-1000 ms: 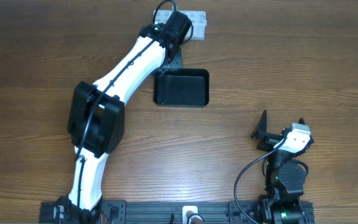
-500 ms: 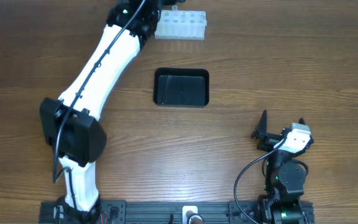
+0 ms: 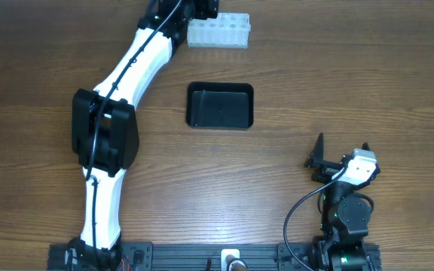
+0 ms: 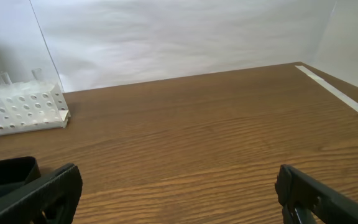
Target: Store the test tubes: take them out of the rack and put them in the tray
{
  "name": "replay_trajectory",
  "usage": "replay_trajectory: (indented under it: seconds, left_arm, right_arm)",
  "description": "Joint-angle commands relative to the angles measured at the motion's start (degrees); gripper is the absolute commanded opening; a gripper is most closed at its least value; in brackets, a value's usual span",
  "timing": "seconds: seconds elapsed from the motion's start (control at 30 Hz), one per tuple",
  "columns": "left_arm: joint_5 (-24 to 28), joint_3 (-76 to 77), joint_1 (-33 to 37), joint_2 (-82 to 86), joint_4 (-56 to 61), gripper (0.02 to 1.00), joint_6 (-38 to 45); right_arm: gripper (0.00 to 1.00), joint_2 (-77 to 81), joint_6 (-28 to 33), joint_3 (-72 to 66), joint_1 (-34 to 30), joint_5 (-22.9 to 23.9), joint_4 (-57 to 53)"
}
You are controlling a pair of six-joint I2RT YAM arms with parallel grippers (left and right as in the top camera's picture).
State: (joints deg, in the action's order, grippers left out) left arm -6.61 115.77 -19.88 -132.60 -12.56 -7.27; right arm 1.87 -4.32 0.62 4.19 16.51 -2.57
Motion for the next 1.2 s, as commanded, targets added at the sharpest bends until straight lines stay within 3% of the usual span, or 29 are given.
replay_trajectory:
  seconds: [0.03,0.93,1.2]
  left_arm:
    - [2.1,-0.3,0.0,-1.8,0.3,0.998,1.1]
    - [3.2,-0.3,-0.3,-6.1,0.8,0.991,1.1]
    - [3.8,-0.3,-0.4,-6.1,1.0,0.888,1.1]
  right_arm:
    - [0.991,-0.4,-0.3,-0.3,0.3,0.5,-0.1]
    - [0.993,-0.4,-0.3,-0.3,0.3,0.5,-0.1]
    - [0.991,-0.4,-0.3,-0.3,0.3,0.5,-0.1]
